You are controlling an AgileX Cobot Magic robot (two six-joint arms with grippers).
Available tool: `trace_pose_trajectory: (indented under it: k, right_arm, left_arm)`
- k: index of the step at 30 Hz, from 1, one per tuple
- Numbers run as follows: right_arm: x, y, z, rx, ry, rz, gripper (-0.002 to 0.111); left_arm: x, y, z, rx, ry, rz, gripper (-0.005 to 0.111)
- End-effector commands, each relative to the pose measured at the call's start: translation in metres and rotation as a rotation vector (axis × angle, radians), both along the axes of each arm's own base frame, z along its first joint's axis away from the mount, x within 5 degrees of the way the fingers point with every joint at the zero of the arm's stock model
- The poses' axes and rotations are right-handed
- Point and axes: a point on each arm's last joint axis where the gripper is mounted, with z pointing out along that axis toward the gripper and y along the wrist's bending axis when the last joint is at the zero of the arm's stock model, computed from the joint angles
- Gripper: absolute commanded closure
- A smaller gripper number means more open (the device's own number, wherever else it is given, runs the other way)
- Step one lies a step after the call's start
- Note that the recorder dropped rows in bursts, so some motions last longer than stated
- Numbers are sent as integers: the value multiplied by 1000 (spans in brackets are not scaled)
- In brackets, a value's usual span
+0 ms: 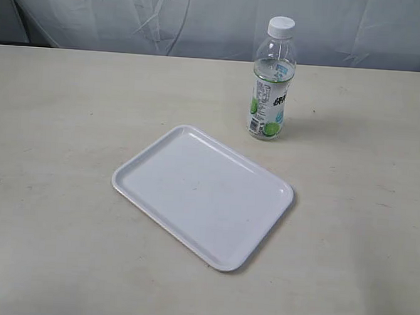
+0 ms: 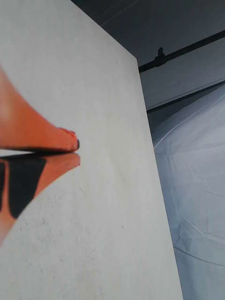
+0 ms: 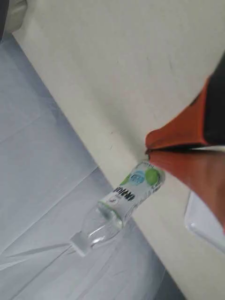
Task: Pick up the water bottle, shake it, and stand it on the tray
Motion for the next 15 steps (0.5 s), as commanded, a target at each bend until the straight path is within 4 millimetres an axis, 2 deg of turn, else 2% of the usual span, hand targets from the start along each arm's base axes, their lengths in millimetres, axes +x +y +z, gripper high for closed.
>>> trace_pose_trajectory:
  k: [1,4,5,7,9,11,14,15]
  right_arm:
    - [1,-1,15,93,-154,-18,107]
    - [1,-4,27,145,-278,-40,107]
    - [0,-4,28,246,-273,-47,107]
    - [1,-5,27,603,-183,-52,107]
    - [-3,-1,41,683,-138,-5,107]
    - [-10,2,62,546,-169,56,107]
    - [-22,0,99,101,-366,84,107]
    - [-20,-1,119,-143,-438,62,109]
  left_arm:
    - [0,0,1,-10,-16,-1,107]
    - [0,0,1,-10,-16,-1,107]
    - [0,0,1,-10,-16,-1,107]
    - [0,0,1,-10,-16,-1,107]
    - [0,0,1,-10,-16,-1,107]
    - [0,0,1,-10,-16,-1,107]
    - [0,0,1,-10,-16,-1,107]
    - [0,0,1,-10,-16,-1,107]
